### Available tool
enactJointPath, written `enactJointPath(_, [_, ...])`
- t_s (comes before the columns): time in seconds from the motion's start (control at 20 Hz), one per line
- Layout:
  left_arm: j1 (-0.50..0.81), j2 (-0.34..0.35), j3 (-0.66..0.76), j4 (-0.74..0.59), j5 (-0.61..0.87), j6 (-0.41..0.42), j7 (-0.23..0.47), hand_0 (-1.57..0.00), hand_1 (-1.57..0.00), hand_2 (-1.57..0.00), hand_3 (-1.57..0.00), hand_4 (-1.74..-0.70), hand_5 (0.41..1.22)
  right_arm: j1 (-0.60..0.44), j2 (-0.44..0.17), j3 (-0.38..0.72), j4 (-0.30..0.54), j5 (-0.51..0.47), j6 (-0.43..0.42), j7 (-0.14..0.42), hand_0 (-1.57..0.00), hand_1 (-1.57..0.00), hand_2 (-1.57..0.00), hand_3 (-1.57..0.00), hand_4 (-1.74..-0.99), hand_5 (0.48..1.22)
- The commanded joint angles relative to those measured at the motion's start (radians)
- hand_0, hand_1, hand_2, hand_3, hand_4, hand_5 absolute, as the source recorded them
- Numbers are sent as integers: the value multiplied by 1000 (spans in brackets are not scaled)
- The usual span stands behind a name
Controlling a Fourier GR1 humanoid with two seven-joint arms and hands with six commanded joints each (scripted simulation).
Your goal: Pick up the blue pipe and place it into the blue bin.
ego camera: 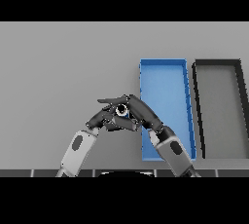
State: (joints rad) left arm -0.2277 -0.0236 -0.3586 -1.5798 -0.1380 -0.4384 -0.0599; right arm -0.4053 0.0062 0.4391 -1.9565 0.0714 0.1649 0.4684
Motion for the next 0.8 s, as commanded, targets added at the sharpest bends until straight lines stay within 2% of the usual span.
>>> enactJointPath(0.0, [-7, 0, 2, 9, -13, -17, 9, -598, -549, -529, -477, -1206, 1221, -3, -2, 0, 0, 2, -2, 20, -1565, -1565, -1565, -1559, -1738, 1211])
enactJointPath(0.1, [-2, -13, -1, 8, -46, -9, 23, -383, -351, -338, -305, -1085, 1029, -13, 3, 4, -3, 11, -9, 54, -1567, -1567, -1567, -1563, -1739, 1214])
enactJointPath(0.2, [4, -21, 0, 8, -49, -1, 87, -244, -224, -216, -195, -1017, 848, -10, 2, 12, 12, 19, -10, 30, -1568, -1568, -1569, -1566, -1740, 1217])
enactJointPath(0.3, [14, -13, 11, 7, -39, -3, 90, -156, -143, -138, -124, -980, 704, -21, 3, 3, 22, 23, -22, 16, -1569, -1569, -1569, -1568, -1740, 1218])
enactJointPath(0.35, [15, -15, 15, 6, -30, -7, 115, -125, -114, -110, -99, -970, 647, -19, 2, 6, 30, 26, -24, 11, -1570, -1570, -1570, -1569, -1740, 1219])
enactJointPath(0.4, [18, -23, 19, 1, -16, -7, 137, -100, -91, -88, -79, -969, 603, -20, 4, 4, 32, 18, -27, 12, -1570, -1570, -1570, -1569, -1740, 1219])
enactJointPath(0.55, [24, -18, 11, 9, -46, 10, 121, -50, -46, -45, -40, -947, 513, -3, 15, -10, 13, -2, -17, -7, -1570, -1570, -1570, -1570, -1741, 1220])
enactJointPath(0.7, [23, -14, 11, 13, -53, 12, 126, -25, -23, -22, -20, -922, 482, -21, 45, -55, -12, -81, -19, 29, -1571, -1571, -1571, -1570, -1741, 1221])
enactJointPath(0.75, [26, -11, 11, 9, -51, 10, 125, -20, -18, -18, -16, -916, 474, -33, 65, -64, -16, -98, -33, 63, -1571, -1571, -1571, -1571, -1741, 1221])
